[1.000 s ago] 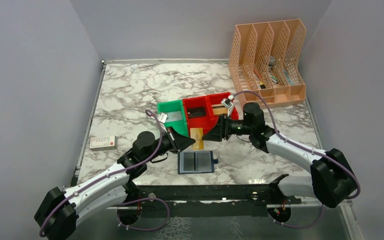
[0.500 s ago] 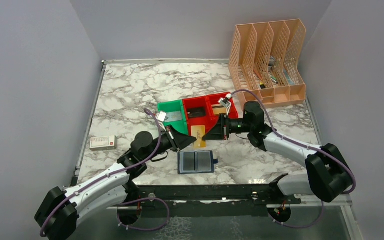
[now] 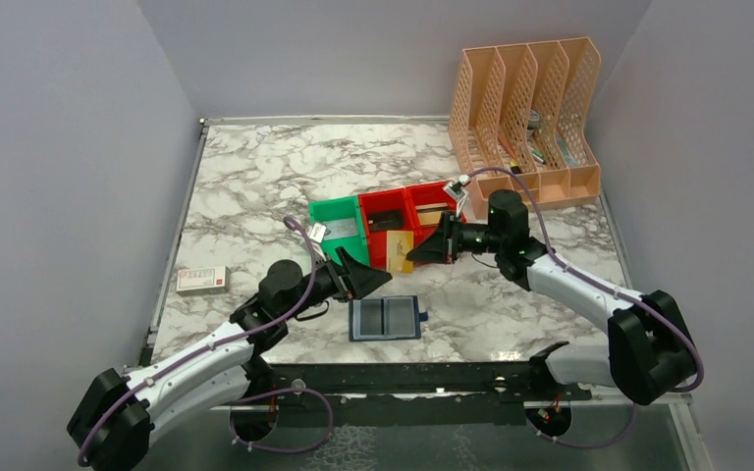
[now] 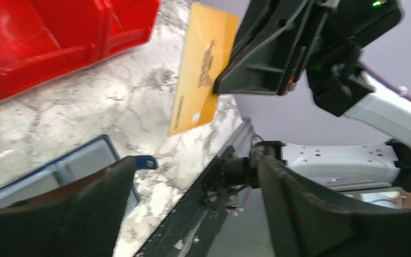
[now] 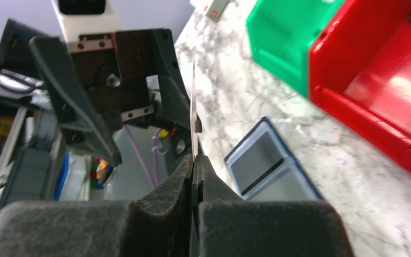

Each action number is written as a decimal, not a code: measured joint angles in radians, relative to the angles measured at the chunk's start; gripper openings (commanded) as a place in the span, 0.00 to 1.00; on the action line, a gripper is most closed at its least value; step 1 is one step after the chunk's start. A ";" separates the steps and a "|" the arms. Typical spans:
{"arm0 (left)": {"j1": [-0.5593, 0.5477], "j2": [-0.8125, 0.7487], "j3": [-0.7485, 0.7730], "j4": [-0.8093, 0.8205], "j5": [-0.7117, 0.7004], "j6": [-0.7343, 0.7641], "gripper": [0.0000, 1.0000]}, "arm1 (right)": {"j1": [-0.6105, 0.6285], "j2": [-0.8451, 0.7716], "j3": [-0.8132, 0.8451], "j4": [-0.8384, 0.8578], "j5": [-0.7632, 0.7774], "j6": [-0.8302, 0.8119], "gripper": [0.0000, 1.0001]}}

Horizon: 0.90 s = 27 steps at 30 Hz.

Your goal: Take the credit cards out of the card holder

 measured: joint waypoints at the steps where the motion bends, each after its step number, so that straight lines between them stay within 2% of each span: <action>1: 0.000 -0.005 0.000 -0.014 -0.007 0.001 0.98 | -0.005 -0.004 0.009 -0.021 0.014 -0.018 0.01; 6: 0.000 -0.032 0.053 -0.230 -0.090 0.047 0.99 | -0.019 -0.017 0.090 -0.183 0.185 -0.172 0.01; 10: 0.000 -0.034 0.120 -0.381 -0.146 0.097 0.99 | -0.019 -0.017 0.159 -0.292 0.441 -0.299 0.01; 14: 0.000 -0.035 0.135 -0.465 -0.172 0.129 0.99 | -0.019 -0.017 0.188 -0.305 0.708 -0.453 0.01; 17: 0.000 -0.027 0.135 -0.502 -0.175 0.143 0.99 | -0.021 -0.011 0.177 -0.254 0.832 -0.583 0.01; 27: 0.000 0.036 0.163 -0.560 -0.175 0.200 0.99 | 0.009 0.131 0.115 -0.070 0.914 -0.999 0.01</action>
